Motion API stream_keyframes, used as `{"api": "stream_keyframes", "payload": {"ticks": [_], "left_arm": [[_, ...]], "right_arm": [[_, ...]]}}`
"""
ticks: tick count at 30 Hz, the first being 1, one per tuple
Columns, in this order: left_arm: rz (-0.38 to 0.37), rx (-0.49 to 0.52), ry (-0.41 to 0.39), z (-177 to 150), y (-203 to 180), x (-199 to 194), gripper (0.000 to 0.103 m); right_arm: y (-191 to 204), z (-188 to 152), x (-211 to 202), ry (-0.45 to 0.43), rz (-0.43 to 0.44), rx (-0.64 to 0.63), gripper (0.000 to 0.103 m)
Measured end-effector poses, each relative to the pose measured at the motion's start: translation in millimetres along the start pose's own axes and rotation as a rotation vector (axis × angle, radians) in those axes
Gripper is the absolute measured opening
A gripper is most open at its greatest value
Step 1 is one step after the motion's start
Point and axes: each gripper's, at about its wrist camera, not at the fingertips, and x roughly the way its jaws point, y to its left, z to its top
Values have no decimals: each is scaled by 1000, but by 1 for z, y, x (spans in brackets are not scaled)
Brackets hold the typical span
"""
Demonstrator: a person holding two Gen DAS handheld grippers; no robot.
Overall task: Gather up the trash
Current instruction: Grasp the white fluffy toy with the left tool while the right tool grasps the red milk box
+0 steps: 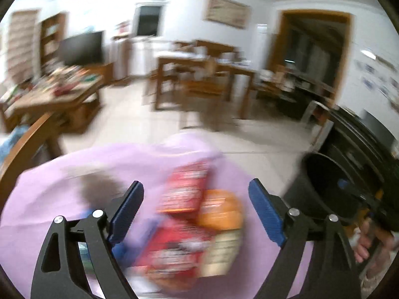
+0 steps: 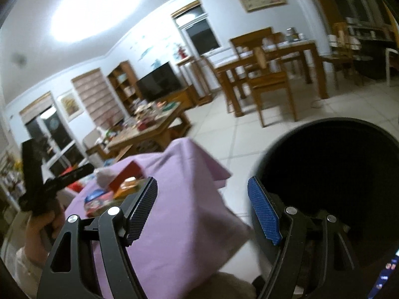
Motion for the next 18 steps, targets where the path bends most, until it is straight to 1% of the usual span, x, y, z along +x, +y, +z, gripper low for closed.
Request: {"api": "stream_keyframes", "payload": {"ticks": [1,2,3,4,5,7,8,11,13,15,16,17,18], "left_arm": [[30,-44,23,1,24,3,86],[45,-72,35,2,39,6,86],[58,-101,48,2,54,10,86],[65,-136,71,3,71,17,86],[66,-154,88,6,80,22,86],[60,-176,136,8,94,39,86],[41,-186,169,7,103,48,86],[0,-234,223,6,124,71,85],[-24,-252,239,8,128,81,84],[-51,-257,251,8,130,90,84],[-50,-250,242,8,129,90,79],[-49,-237,240,7,127,91,76],[-44,-224,236,6,126,90,69]], "right_arm": [[10,2,9,18,17,-10,76],[21,5,20,37,33,-22,84],[35,9,33,60,61,-36,87],[48,11,45,77,89,-49,87],[58,13,54,91,110,-61,87],[82,20,79,140,153,-89,87],[93,22,95,171,172,-95,87],[117,28,132,250,185,-102,87],[133,31,163,312,166,-120,87],[139,33,193,381,157,-104,87],[139,31,203,411,164,-86,87],[140,31,215,441,170,-65,87],[142,30,227,461,165,-54,87]]}}
